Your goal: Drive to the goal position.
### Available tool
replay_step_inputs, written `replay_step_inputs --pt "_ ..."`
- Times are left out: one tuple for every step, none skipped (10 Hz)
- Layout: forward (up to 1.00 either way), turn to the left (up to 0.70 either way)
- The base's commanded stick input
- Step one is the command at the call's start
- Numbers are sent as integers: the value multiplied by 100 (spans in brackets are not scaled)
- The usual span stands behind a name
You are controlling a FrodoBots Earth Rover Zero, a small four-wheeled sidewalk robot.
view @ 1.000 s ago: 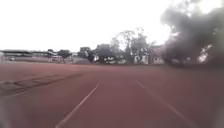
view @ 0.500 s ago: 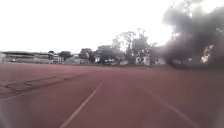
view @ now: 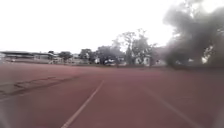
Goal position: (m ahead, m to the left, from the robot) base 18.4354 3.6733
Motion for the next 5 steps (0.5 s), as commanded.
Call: replay_step_inputs --pt "67 0" --pt "67 0" --pt "67 0" --pt "67 -8" --pt "67 -18"
